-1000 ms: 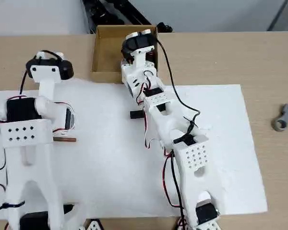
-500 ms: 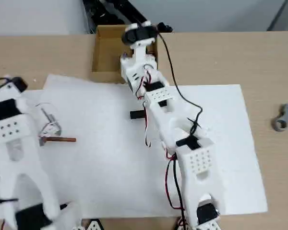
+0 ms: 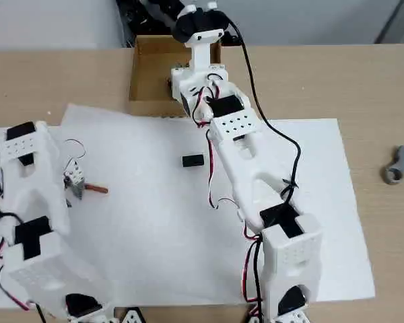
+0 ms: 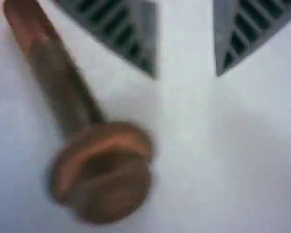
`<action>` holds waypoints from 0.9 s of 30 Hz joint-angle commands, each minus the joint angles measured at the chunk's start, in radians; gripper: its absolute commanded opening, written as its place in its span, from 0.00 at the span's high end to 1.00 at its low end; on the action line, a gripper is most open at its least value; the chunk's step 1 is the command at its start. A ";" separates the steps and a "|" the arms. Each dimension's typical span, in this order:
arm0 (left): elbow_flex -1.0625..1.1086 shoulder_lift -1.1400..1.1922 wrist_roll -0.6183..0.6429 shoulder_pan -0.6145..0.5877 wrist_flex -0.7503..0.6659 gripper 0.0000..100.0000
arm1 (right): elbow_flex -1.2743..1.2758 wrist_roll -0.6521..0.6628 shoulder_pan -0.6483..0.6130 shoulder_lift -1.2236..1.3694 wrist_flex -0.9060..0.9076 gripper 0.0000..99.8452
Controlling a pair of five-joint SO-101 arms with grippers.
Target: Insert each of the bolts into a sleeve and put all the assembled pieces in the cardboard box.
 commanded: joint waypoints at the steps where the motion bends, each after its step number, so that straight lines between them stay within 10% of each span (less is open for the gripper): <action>1: -0.045 0.002 0.048 0.003 -0.035 0.97 | -0.051 0.005 0.005 -0.081 0.047 0.86; 27: -0.355 0.003 0.130 -0.038 0.198 0.87 | -0.048 0.002 -0.062 -0.085 0.108 0.86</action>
